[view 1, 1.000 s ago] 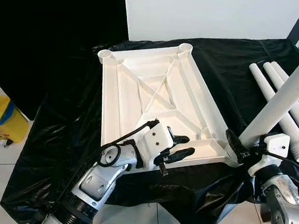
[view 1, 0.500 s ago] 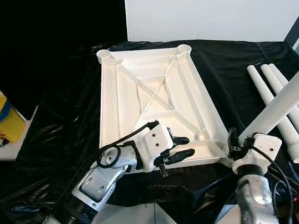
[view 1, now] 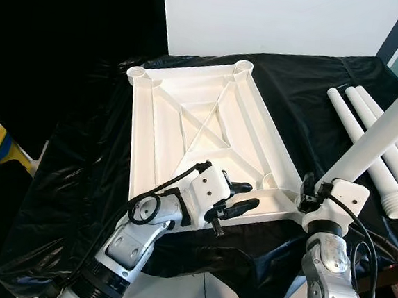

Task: Building children table

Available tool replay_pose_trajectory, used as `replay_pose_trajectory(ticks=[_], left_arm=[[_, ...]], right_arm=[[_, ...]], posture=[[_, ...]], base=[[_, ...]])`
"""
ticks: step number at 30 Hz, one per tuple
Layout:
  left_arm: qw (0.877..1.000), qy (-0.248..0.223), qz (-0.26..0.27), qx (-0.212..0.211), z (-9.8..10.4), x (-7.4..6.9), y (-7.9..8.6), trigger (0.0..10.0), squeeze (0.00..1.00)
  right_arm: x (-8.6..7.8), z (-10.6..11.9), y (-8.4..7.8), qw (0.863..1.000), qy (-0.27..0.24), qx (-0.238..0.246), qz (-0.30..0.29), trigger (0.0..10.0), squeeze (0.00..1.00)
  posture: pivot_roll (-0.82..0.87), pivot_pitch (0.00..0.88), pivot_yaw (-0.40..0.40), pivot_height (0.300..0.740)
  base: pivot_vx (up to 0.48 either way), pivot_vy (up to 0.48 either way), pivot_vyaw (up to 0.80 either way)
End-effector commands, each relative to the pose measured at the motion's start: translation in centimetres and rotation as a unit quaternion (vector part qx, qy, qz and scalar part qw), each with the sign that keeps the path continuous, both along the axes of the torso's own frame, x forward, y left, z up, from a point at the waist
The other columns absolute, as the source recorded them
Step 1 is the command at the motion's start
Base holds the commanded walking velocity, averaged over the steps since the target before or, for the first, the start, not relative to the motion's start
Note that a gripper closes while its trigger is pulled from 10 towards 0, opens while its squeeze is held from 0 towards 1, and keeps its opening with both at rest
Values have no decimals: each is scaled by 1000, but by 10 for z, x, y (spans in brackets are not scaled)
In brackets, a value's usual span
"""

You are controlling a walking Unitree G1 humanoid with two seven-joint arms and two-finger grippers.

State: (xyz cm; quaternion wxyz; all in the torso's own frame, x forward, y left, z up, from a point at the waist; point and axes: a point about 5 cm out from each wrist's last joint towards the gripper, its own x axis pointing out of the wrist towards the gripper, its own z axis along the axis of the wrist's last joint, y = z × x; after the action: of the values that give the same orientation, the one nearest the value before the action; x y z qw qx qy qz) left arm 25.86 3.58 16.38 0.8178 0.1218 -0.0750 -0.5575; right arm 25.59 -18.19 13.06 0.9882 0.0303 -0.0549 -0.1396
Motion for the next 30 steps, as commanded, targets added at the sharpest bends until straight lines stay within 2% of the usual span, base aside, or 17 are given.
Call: replay_pose_trajectory(ticks=[1,7,8,12,18,19,20,21,22,28,30], left_arm=[[1000,3,11,4,-3,1,1,10000,0],[1000,3,11,4,-3,1,1,10000,0],[1000,3,13,3,-3,1,0,10000,0],[1000,2,16,2,-1,3,1,10000,0],[1000,1,17,2,-1,4,1,10000,0],[1000,0,17,2,-1,5,1,10000,0],[1000,0,17,2,-1,5,1,10000,0],[1000,0,17,2,0,5,1,10000,0],[1000,-1,17,3,0,5,1,10000,0],[1000,-2,17,3,1,6,1,10000,0],[1000,-2,16,2,1,6,0,10000,0]], right_arm=[[-3,-22,9,998,60,22,13,10000,0],[-3,-20,10,998,54,21,17,10000,0],[-2,-16,10,999,40,14,27,10000,1000],[-2,-1,2,998,-6,-2,64,10000,1000],[-3,5,-7,995,-26,-2,100,10000,1000],[-3,6,-8,991,-30,-3,132,10000,1000],[-3,6,-8,991,-30,-3,132,10000,1000],[-3,8,-10,986,-32,-13,162,10000,0],[-3,8,-13,981,-32,-21,188,10000,0],[0,9,-22,968,-23,-51,245,10000,0],[6,9,-28,958,-10,-78,274,10000,0]], posture=[[-157,98,29,740],[-157,100,28,740],[-161,104,32,740],[-167,103,35,740],[-169,102,38,740],[-171,101,41,740],[-171,101,41,740],[-171,103,42,740],[-173,103,43,740],[-176,102,45,740],[-175,98,45,740]], base=[[0,0,0],[0,0,0],[0,0,0],[0,0,0],[0,0,0],[0,0,0],[0,0,0],[0,0,0],[0,0,0],[0,0,0],[0,0,0]])
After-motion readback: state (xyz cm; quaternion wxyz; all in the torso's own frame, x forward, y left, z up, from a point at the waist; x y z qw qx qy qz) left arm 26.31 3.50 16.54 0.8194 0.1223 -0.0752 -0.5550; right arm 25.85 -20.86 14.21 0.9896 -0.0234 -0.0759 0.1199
